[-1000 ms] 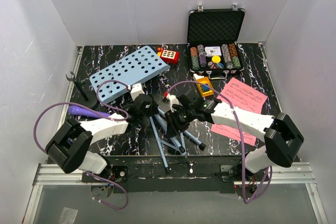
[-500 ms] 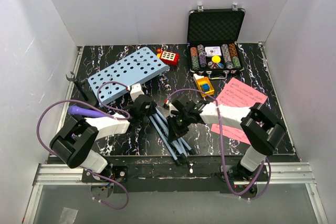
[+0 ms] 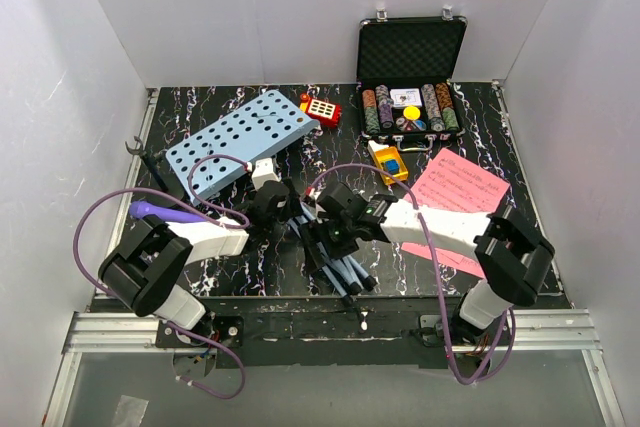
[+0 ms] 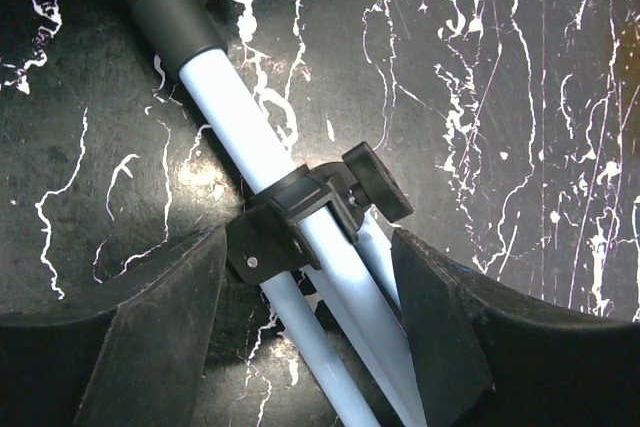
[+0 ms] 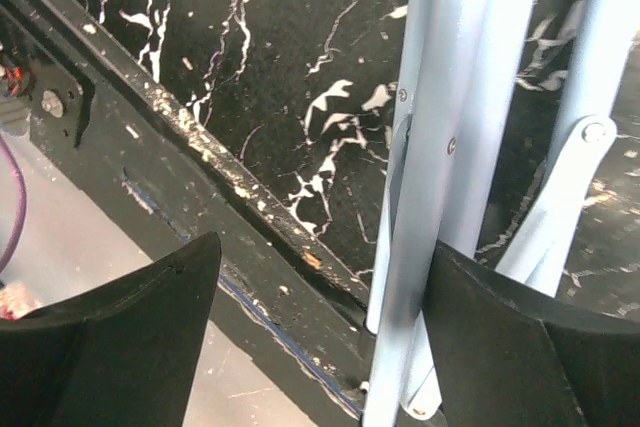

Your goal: Pack up the instrument practice props

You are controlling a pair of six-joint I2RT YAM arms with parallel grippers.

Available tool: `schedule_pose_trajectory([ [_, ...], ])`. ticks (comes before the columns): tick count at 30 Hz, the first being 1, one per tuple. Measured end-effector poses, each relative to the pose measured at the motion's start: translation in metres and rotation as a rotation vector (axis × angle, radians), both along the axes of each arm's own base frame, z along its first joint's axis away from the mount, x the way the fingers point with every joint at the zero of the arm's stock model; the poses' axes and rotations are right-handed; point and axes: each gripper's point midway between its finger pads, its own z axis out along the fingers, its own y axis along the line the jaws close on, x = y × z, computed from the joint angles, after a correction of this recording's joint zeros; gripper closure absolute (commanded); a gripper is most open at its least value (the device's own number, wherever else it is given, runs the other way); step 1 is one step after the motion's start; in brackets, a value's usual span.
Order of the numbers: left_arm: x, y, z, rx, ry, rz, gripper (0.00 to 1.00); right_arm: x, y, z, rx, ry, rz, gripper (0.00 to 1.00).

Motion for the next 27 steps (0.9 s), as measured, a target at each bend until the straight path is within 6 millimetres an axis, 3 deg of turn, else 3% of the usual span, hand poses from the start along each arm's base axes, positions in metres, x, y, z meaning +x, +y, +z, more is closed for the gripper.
schedule_pose_trajectory([
  [13, -0.002, 0.002, 0.006, 0.021, -0.007, -0.016, 0.32, 0.041, -0.036, 0.006, -0.219, -0.297, -0.026, 0.09],
  [27, -0.008, 0.003, 0.008, 0.014, 0.008, -0.024, 0.32, 0.043, -0.012, -0.020, -0.275, -0.220, 0.070, 0.07],
])
